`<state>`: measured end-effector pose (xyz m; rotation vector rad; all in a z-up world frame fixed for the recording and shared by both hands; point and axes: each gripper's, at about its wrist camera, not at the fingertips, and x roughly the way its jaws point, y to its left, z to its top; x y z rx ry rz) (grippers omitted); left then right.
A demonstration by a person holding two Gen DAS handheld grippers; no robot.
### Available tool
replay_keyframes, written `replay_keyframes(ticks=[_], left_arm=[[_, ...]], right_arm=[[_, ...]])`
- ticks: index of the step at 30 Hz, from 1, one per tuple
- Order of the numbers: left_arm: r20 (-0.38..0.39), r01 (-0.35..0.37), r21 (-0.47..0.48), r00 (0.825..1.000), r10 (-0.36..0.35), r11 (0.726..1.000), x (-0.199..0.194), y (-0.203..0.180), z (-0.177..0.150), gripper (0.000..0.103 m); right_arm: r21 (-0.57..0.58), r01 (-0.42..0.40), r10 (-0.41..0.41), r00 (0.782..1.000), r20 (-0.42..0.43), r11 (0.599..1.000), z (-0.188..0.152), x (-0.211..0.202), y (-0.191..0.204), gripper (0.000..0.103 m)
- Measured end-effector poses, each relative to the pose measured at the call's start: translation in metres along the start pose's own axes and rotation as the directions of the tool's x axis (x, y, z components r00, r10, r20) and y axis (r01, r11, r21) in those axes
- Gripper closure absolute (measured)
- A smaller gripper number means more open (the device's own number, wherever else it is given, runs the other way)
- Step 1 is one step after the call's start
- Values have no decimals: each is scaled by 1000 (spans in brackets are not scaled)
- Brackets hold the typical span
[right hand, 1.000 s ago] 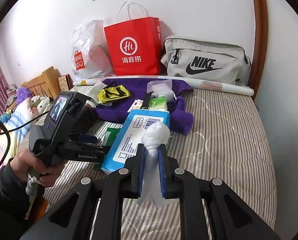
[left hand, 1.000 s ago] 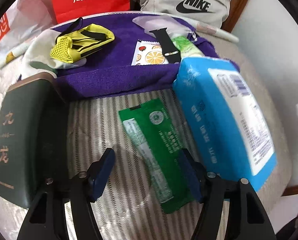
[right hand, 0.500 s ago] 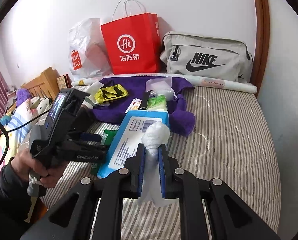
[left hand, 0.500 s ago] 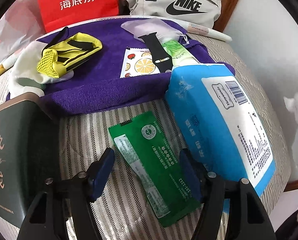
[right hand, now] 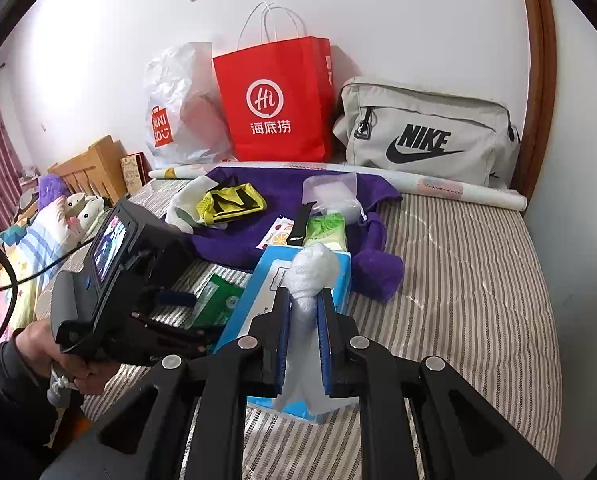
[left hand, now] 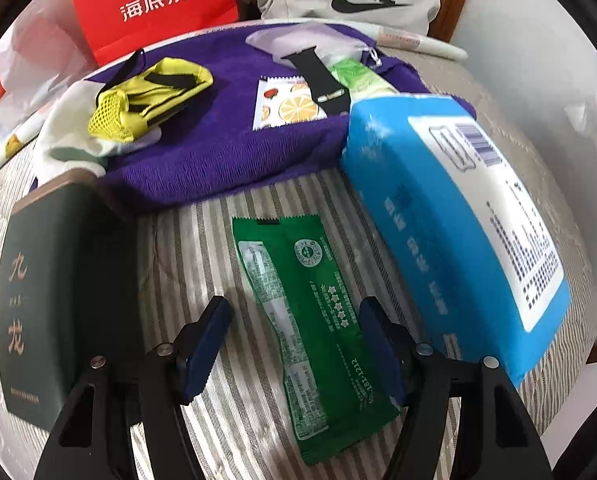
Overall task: Organize soft objects
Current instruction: 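Grasp the green sachet with the left gripper while the right holds the white tissue, then lift the green sachet with the left gripper toward the purple towel while the right holds the tissue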
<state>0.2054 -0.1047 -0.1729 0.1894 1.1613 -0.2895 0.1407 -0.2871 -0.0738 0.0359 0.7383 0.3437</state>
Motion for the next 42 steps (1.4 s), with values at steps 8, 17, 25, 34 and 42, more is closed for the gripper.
replay_keyframes(ticks=[8,17,25,34,42], left_arm=[[25,-35,-3,999,35,999,-3,-7,-10,47],[54,3,-6,999,-3,1000,-13,0,-17,77],[48,106,-11,993,-105,994,-28,5,-34,82],[58,144,-20,988,-143,989,-46,10,-60,82],[70,162,-48,985,-159,986,-68,24,-85,82]], right_arm=[[4,-5,5,1000,9,1000,12,11,0,90],[-20,-13,13,1000,-4,1000,23,26,7,90],[-8,-18,18,1000,-13,1000,25,35,7,90],[-29,-8,7,999,-35,1000,29,50,7,90],[-29,0,-2,999,-40,1000,36,59,9,90]])
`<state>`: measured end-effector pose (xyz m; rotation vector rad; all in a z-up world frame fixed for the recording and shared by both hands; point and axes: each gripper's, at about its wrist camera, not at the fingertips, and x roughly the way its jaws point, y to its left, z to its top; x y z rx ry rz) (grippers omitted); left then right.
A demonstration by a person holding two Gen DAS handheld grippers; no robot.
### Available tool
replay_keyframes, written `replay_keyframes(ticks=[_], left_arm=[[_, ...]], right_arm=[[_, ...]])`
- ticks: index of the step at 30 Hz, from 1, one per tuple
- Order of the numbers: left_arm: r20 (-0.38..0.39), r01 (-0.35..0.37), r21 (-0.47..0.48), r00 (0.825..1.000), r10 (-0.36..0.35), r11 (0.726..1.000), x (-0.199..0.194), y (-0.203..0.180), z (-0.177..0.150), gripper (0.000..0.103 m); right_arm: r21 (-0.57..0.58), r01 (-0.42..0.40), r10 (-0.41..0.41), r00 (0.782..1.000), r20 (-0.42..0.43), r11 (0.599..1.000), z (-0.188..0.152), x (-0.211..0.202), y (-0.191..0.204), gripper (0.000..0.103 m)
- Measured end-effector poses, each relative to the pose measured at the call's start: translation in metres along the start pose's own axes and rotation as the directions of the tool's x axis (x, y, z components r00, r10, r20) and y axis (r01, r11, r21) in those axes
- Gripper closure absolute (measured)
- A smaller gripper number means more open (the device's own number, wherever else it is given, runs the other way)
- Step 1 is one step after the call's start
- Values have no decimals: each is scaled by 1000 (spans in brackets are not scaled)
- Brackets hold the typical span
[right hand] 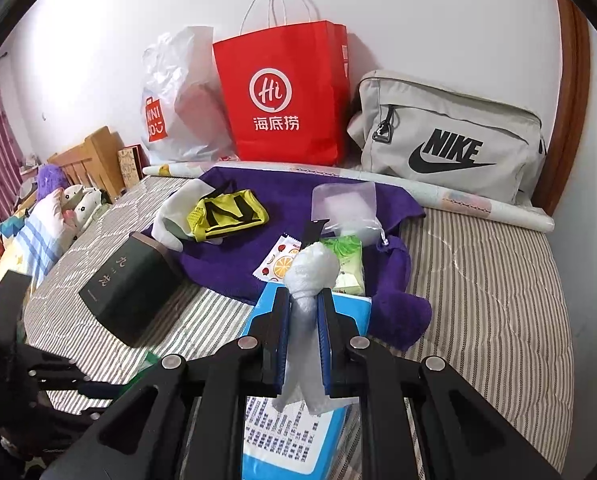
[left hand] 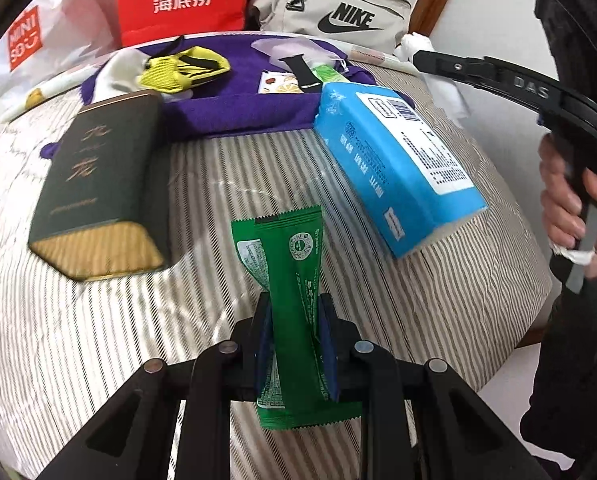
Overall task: Organize soft objects
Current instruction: 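Lift the green sachet with the left gripper toward the purple towel while the right holds the tissue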
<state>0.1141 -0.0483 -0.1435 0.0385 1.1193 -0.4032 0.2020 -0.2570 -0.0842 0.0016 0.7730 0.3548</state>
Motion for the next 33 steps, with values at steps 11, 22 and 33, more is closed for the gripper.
replay_keyframes(ticks=[11,22,33], left_arm=[[28,49,-39,998,-48,998,-30,21,-16,82],[62,45,-145,997,-36,988,-61,56,-35,82],[136,-6,-206,990,34,979,-90,85,-29,82]], right_arm=[[15,-7,8,1000,-11,1000,11,9,-3,90],[-23,0,0,1000,-12,1000,27,26,6,90],[-16,-2,2,1000,-12,1000,38,37,6,90]])
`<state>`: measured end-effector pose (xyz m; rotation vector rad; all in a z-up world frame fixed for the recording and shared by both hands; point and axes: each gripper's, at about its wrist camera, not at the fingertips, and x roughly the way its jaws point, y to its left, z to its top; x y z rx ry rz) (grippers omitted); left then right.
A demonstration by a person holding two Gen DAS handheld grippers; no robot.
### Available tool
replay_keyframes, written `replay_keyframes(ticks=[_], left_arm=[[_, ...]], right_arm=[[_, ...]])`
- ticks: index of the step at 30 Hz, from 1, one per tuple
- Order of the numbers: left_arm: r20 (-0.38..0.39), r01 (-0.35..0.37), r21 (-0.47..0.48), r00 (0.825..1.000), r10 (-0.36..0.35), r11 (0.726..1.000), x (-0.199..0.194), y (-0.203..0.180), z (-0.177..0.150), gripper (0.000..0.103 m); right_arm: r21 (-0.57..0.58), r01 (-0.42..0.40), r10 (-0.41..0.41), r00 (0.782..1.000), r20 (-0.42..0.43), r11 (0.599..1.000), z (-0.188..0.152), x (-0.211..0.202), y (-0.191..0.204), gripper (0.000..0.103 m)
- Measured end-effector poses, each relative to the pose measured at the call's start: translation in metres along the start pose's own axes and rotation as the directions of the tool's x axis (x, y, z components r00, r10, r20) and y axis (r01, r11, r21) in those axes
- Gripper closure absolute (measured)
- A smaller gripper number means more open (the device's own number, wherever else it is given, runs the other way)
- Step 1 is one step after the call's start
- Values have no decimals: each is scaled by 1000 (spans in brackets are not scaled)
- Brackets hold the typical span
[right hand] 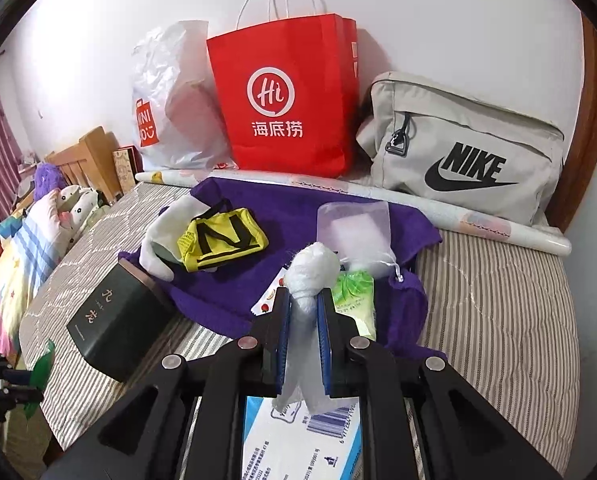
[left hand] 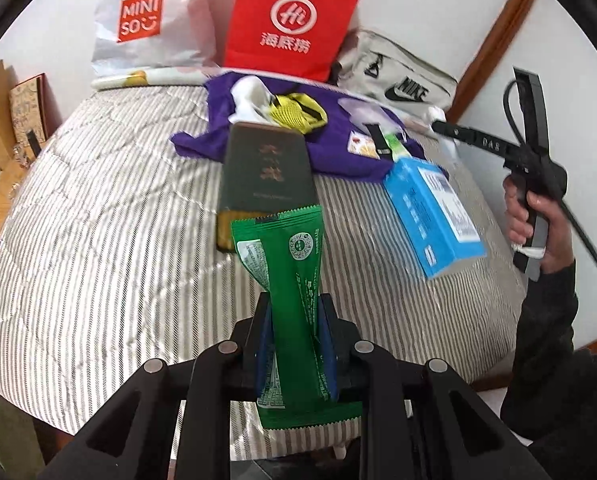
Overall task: Organize soft objects
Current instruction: 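Lift the green sachet with the left gripper toward the purple towel while the right holds the tissue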
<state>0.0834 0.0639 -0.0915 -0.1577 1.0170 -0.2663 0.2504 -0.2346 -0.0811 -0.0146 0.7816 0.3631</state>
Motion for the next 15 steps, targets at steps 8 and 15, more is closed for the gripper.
replay_keyframes(ticks=[8,15], left_arm=[[40,-13,-24,999,14,1000,-3,5,11,82],[104,-24,-2,994,24,1000,-12,3,26,82]], right_arm=[[-5,-2,2,1000,6,1000,4,1,4,90],[10,4,-4,1000,9,1000,5,-4,0,90]])
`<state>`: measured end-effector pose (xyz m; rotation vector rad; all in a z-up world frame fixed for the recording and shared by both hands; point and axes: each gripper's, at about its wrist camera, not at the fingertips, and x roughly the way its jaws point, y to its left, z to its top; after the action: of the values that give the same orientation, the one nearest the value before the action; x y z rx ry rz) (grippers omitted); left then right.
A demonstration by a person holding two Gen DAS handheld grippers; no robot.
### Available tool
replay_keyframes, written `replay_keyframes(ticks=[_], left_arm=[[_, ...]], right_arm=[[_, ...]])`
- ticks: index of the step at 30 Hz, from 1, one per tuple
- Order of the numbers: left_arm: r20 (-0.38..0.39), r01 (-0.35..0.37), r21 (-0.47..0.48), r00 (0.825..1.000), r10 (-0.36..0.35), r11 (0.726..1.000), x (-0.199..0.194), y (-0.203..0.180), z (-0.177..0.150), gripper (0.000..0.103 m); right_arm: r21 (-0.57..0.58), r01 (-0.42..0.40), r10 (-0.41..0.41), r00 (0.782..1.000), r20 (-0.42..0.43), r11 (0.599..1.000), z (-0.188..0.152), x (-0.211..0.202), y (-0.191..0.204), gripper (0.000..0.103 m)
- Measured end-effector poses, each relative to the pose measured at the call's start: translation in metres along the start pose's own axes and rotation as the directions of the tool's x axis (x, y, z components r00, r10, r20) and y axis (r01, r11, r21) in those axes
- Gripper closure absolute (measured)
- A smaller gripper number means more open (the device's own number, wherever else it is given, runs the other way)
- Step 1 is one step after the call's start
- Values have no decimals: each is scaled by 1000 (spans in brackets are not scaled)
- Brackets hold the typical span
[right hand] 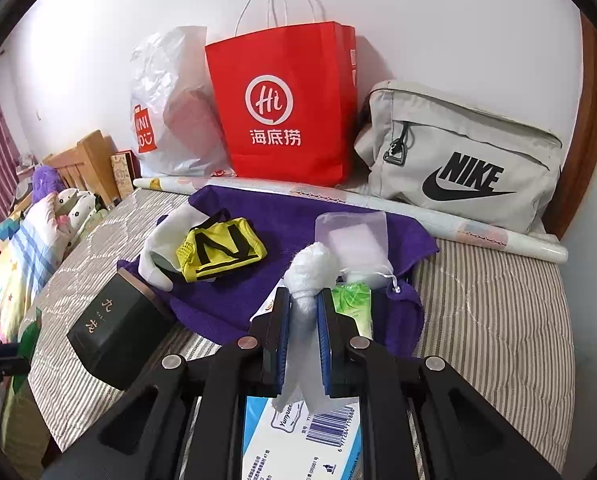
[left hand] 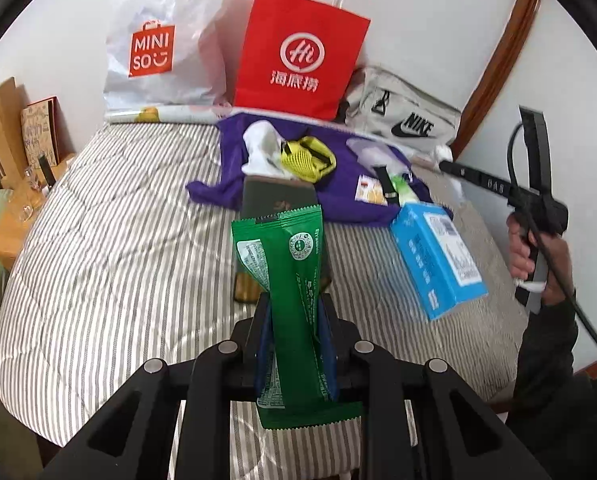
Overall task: Organize soft objects
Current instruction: 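Lift the green sachet with the left gripper toward the purple towel while the right holds the tissue, then move the green sachet over the purple towel with the left gripper while the right lowers the tissue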
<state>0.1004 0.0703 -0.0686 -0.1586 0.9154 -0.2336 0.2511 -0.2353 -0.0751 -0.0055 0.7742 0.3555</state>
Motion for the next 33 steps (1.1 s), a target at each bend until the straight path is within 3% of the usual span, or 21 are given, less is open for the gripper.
replay_keyframes(ticks=[17,33], left_arm=[[80,-19,12,997,18,1000,5,0,36,82],[77,15,4,997,-15,1000,36,4,73,82]], right_arm=[[-19,1,-1,1000,10,1000,11,0,3,90],[-32,11,-12,1000,-26,999,14,23,-2,90]])
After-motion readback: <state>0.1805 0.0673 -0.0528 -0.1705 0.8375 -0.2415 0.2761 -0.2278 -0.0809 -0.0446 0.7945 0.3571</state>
